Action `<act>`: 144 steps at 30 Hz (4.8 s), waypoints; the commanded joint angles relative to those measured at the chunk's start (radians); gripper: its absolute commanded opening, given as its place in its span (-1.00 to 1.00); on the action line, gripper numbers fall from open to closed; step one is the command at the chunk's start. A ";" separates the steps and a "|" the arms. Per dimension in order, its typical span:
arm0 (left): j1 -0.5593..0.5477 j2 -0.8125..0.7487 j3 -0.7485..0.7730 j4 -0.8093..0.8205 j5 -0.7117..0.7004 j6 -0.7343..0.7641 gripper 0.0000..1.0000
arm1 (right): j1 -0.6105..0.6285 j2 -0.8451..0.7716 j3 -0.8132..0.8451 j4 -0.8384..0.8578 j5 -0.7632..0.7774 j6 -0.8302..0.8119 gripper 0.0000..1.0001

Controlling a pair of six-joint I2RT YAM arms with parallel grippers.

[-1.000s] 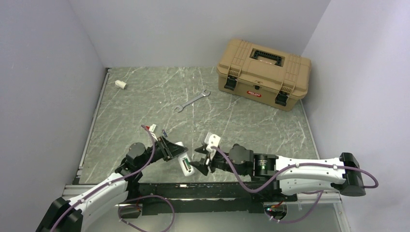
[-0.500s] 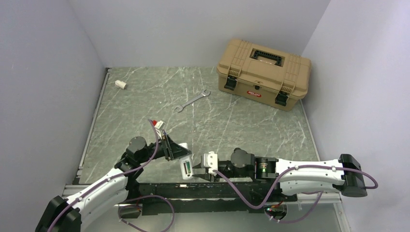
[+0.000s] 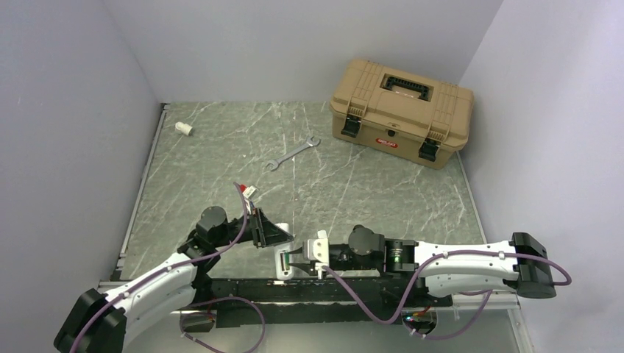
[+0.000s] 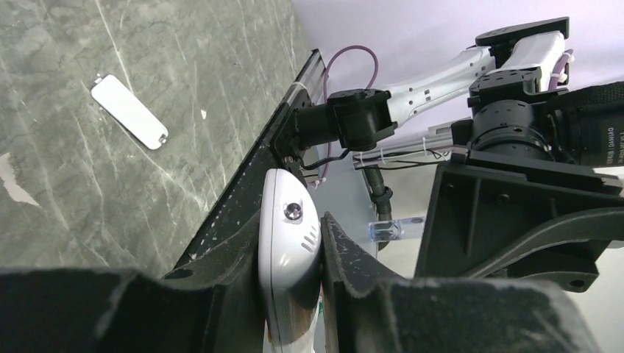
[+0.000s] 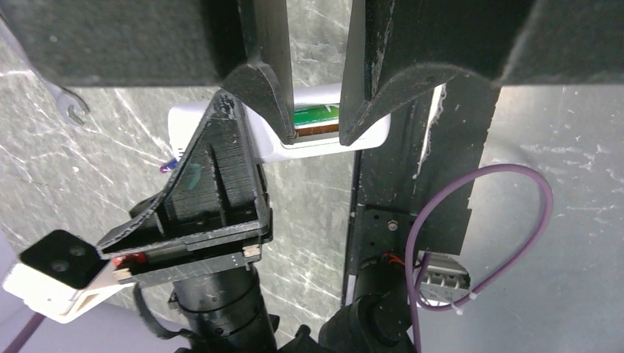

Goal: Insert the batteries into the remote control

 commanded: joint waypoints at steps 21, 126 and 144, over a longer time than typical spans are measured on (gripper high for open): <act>-0.043 0.034 0.050 0.171 0.058 -0.011 -1.00 | 0.001 0.070 0.026 0.089 -0.028 -0.042 -0.37; -0.081 0.069 0.086 0.256 -0.002 -0.059 -1.00 | -0.015 0.064 -0.053 0.068 -0.091 0.069 -0.41; -0.080 0.095 0.102 0.275 -0.007 -0.058 -1.00 | -0.015 0.063 -0.074 0.075 -0.130 0.116 -0.42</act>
